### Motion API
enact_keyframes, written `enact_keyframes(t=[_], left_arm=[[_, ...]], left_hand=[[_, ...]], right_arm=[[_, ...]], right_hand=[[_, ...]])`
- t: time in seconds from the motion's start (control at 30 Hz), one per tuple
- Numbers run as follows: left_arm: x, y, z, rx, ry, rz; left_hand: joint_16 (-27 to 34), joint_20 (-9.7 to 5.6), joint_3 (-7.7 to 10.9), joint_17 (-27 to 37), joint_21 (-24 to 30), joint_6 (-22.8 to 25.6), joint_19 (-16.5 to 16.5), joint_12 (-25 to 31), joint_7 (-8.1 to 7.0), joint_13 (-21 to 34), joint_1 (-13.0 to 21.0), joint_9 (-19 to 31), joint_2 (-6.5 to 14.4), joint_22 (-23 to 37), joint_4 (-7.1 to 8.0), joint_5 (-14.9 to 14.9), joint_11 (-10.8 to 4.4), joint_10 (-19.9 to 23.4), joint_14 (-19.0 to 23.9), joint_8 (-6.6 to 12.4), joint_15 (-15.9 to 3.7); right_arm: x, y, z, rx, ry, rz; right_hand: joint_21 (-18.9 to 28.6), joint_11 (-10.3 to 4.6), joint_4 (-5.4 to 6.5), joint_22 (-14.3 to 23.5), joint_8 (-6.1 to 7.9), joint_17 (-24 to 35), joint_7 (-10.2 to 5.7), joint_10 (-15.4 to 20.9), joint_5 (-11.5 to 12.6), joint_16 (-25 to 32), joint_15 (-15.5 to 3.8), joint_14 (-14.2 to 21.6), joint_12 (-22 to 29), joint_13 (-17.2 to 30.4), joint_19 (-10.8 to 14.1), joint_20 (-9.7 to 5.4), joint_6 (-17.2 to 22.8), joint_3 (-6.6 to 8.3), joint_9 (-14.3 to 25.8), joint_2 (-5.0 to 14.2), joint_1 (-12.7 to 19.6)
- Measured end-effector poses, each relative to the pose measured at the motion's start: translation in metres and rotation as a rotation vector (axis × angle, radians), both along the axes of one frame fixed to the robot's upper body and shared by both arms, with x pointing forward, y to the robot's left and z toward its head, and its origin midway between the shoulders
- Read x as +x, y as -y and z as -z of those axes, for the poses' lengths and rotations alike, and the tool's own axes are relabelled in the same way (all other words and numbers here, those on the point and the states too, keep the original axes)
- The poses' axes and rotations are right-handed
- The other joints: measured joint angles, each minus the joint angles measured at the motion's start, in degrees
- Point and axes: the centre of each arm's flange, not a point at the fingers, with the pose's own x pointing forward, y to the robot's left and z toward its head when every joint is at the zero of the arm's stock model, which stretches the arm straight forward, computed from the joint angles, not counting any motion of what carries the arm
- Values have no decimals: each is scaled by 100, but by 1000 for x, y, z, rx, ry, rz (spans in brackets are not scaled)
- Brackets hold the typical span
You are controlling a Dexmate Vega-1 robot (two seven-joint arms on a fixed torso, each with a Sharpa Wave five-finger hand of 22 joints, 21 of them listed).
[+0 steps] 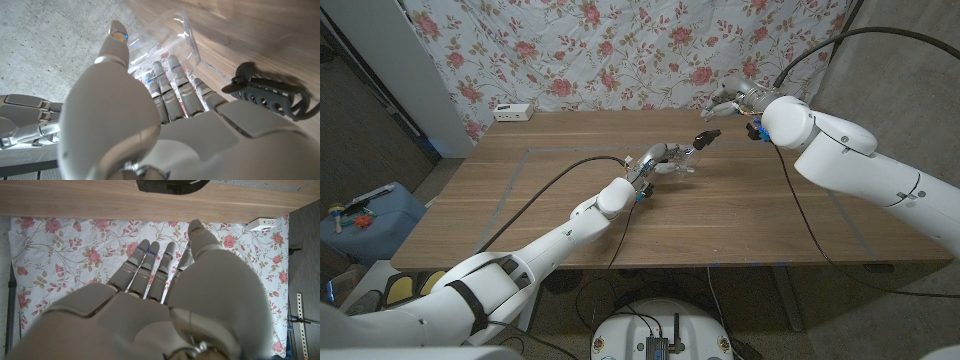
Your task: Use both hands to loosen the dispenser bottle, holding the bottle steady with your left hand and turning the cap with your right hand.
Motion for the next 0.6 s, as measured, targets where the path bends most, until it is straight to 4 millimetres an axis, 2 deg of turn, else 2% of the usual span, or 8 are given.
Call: enact_keyframes(t=[0.23, 0.37, 0.5, 0.6], left_arm=[[-1, 0, -2, -5, 6, 0], [-1, 0, -3, -9, 10, 1], [-2, -1, -3, -22, 19, 2], [-1, -2, -3, -26, 17, -1]], left_hand=[[0, 0, 0, 0, 0, 0, 0, -2, 0, -2, 0, 4, 0, 0, 0, -2, 14, 14, 0, -3, 0], [0, 0, 0, 0, 0, 0, 0, -5, 0, -3, 0, 5, 0, 0, 0, -3, 14, 14, 0, -5, 0], [0, 0, 0, -1, 0, 0, 0, -12, 0, -2, 0, 5, 0, 0, 0, -4, 13, 14, 0, -8, 0], [0, 0, 0, -14, 0, 0, 0, -23, 0, -2, 0, 4, 0, 0, 0, -4, 13, 14, 0, -18, 0]], right_arm=[[1, 0, 3, 7, -10, 0], [2, 0, 4, 13, -9, 2], [2, 0, 4, 20, -7, 4], [2, 1, 5, 24, -5, 8]], right_hand=[[0, 25, 0, 0, -26, 25, -3, -25, -36, 0, 0, 0, -31, 0, 0, 0, -3, 0, 6, 0, 0], [0, 35, 27, 0, -43, 39, -76, -37, -35, 0, 0, 0, -45, 0, 0, 0, -75, -27, 22, -18, -24], [-30, 4, 57, 0, -136, 52, -138, -69, -58, 0, -14, -14, -81, 0, 0, 0, -202, -57, 25, -42, -114], [-29, 63, 72, 1, -190, 52, -180, -129, -58, 0, -9, -37, -89, 5, 0, 0, -324, -90, 34, -66, -194]])
